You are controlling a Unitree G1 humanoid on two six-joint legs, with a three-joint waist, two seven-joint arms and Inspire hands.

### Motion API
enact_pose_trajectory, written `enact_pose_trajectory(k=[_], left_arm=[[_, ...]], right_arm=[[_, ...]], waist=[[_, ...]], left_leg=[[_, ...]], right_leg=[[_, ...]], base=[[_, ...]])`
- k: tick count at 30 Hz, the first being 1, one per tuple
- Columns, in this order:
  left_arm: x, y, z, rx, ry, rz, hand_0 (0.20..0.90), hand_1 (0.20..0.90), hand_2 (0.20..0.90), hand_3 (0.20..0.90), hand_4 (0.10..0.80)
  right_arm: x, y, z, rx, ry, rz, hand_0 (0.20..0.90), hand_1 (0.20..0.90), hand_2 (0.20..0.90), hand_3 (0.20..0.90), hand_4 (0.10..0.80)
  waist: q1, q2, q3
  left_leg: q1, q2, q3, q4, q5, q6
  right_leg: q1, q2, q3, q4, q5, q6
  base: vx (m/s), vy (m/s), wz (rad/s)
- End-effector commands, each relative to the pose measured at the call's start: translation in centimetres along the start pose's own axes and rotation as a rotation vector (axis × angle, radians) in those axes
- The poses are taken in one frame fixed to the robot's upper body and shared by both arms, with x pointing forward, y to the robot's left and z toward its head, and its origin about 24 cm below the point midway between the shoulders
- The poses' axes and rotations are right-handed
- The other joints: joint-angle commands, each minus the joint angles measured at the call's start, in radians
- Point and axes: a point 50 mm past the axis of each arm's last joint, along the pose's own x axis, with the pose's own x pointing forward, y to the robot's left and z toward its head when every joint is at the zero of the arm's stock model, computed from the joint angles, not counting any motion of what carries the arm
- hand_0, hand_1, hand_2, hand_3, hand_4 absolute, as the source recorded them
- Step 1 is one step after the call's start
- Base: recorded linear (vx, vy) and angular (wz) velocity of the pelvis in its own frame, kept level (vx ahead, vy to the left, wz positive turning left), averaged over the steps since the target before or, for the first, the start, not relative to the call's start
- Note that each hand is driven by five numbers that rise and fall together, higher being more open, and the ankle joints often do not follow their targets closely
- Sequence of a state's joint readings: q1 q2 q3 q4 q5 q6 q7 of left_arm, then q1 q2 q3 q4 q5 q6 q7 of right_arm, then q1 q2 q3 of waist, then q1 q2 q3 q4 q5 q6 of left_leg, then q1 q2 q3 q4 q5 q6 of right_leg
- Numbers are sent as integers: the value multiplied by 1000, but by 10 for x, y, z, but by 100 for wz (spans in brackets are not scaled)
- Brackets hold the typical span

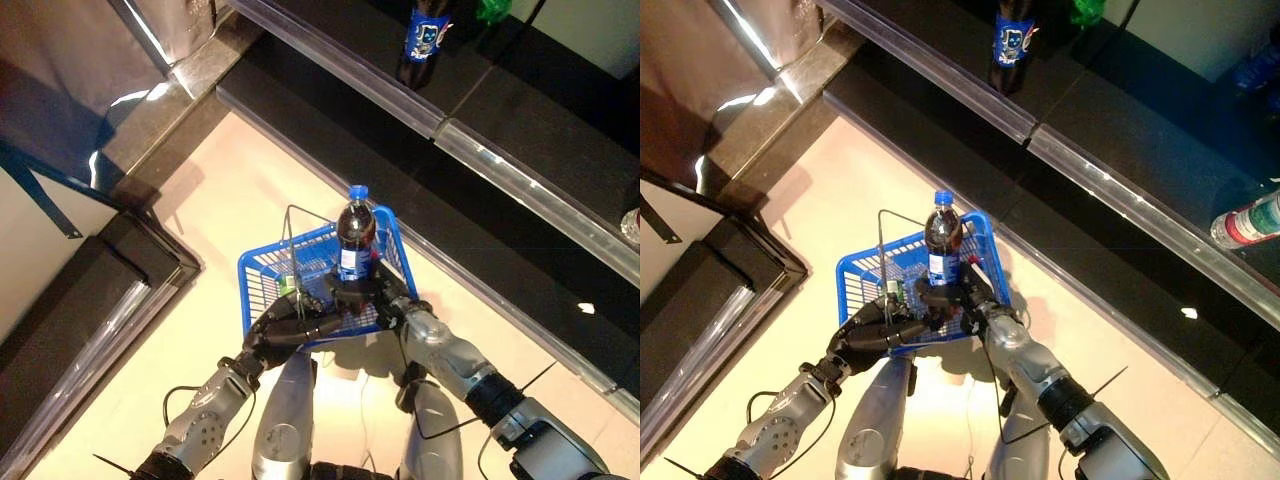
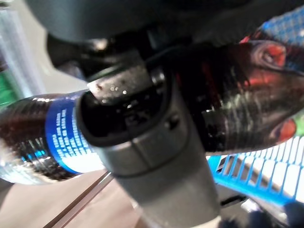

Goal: Pick up the drink and place into the basket.

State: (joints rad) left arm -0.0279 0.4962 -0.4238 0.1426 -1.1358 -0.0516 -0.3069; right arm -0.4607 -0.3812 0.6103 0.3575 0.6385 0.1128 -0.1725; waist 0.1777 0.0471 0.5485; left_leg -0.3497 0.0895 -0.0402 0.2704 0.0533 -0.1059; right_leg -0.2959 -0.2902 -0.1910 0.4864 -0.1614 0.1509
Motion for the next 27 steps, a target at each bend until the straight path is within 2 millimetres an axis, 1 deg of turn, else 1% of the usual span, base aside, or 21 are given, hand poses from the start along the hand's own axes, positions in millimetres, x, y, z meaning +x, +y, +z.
enact_pose_trajectory(k=[1, 3, 4, 6, 7, 9, 12, 14, 16, 17, 18, 19, 20, 23, 27], left_arm=[[9, -136, 92, 90, -434, -872, 300, 300, 300, 200, 100], [9, -142, 91, 71, -432, -931, 300, 300, 300, 200, 100], [8, -144, 91, 70, -432, -947, 300, 300, 300, 200, 100], [6, -151, 89, 76, -422, -1014, 300, 300, 300, 200, 100], [6, -152, 89, 81, -420, -1020, 300, 300, 300, 200, 100], [8, -156, 87, 99, -405, -1031, 300, 300, 300, 200, 100], [10, -158, 87, 95, -385, -1051, 300, 300, 300, 200, 100], [11, -159, 86, 91, -376, -1060, 300, 300, 300, 200, 100], [12, -161, 86, 88, -367, -1061, 300, 300, 300, 200, 100], [12, -161, 86, 87, -364, -1061, 300, 300, 300, 200, 100], [13, -161, 86, 82, -357, -1062, 300, 300, 300, 200, 100], [13, -161, 86, 82, -357, -1062, 300, 300, 300, 200, 100], [12, -161, 86, 78, -355, -1065, 300, 300, 300, 200, 100], [12, -160, 86, 74, -347, -1066, 300, 300, 300, 200, 100], [12, -159, 85, 80, -341, -1049, 300, 300, 300, 200, 100]], right_arm=[[10, 55, 92, 68, -366, 210, 300, 300, 300, 200, 100], [16, 58, 79, 74, -296, 203, 300, 300, 300, 200, 100], [18, 58, 75, 78, -276, 201, 300, 300, 300, 200, 100], [22, 62, 57, 136, -198, 200, 300, 300, 300, 200, 100], [23, 62, 55, 140, -190, 198, 300, 300, 300, 200, 100], [25, 68, 43, 222, -131, 205, 300, 300, 300, 200, 100], [29, 69, 32, 284, -68, 201, 300, 300, 300, 200, 100], [33, 68, 21, 343, -5, 204, 300, 300, 300, 200, 100], [35, 67, 7, 456, 74, 210, 300, 300, 300, 200, 100], [35, 67, 5, 478, 85, 214, 300, 300, 300, 200, 100], [36, 66, -1, 550, 118, 212, 300, 300, 300, 200, 100], [36, 65, -1, 558, 121, 211, 300, 300, 300, 200, 100], [36, 67, -6, 615, 147, 228, 300, 300, 300, 200, 100], [36, 69, -11, 679, 181, 239, 300, 300, 300, 200, 100], [34, 76, -22, 818, 254, 255, 300, 300, 300, 200, 100]], waist=[[22, 16, -29], [27, 19, -29], [28, 21, -29], [33, 26, -29], [34, 27, -29], [34, 31, -29], [37, 36, -29], [42, 40, -29], [48, 45, -29], [49, 46, -29], [54, 49, -29], [54, 49, -29], [58, 53, -29], [62, 54, -29], [64, 58, -29]], left_leg=[[66, -23, -40, 80, -79, 52], [65, -28, -44, 71, -76, 51], [64, -29, -44, 68, -75, 51], [56, -34, -48, 62, -73, 52], [55, -35, -49, 62, -73, 52], [51, -37, -51, 58, -70, 51], [49, -41, -53, 53, -69, 51], [50, -42, -54, 48, -66, 49], [48, -44, -56, 41, -62, 49], [48, -44, -56, 39, -61, 50], [47, -45, -56, 35, -58, 50], [47, -45, -56, 34, -57, 50], [45, -48, -57, 29, -55, 51], [45, -49, -58, 22, -51, 50], [45, -46, -53, 14, -48, 50]], right_leg=[[65, 13, -16, -31, 71, -78], [64, 12, -18, -38, 74, -77], [63, 12, -19, -40, 75, -77], [53, 10, -21, -42, 79, -76], [52, 10, -21, -42, 80, -76], [46, 10, -21, -44, 84, -76], [45, 9, -21, -46, 85, -74], [45, 7, -23, -49, 88, -72], [44, 5, -27, -54, 93, -69], [43, 5, -28, -55, 94, -69], [43, 3, -30, -59, 97, -67], [43, 3, -31, -60, 98, -66], [40, 3, -32, -64, 101, -65], [37, 3, -32, -69, 107, -62], [31, 2, -29, -75, 114, -58]], base=[[0, 0, 0], [0, 0, 0], [-11, -3, 6], [-14, 0, 9], [-12, 5, 12], [-4, 10, 10], [2, 3, 1], [0, 0, 0], [0, 0, 0], [0, 0, 0], [0, 0, 0], [0, 0, 0], [0, 0, 0], [0, 0, 0], [0, 0, 0]])
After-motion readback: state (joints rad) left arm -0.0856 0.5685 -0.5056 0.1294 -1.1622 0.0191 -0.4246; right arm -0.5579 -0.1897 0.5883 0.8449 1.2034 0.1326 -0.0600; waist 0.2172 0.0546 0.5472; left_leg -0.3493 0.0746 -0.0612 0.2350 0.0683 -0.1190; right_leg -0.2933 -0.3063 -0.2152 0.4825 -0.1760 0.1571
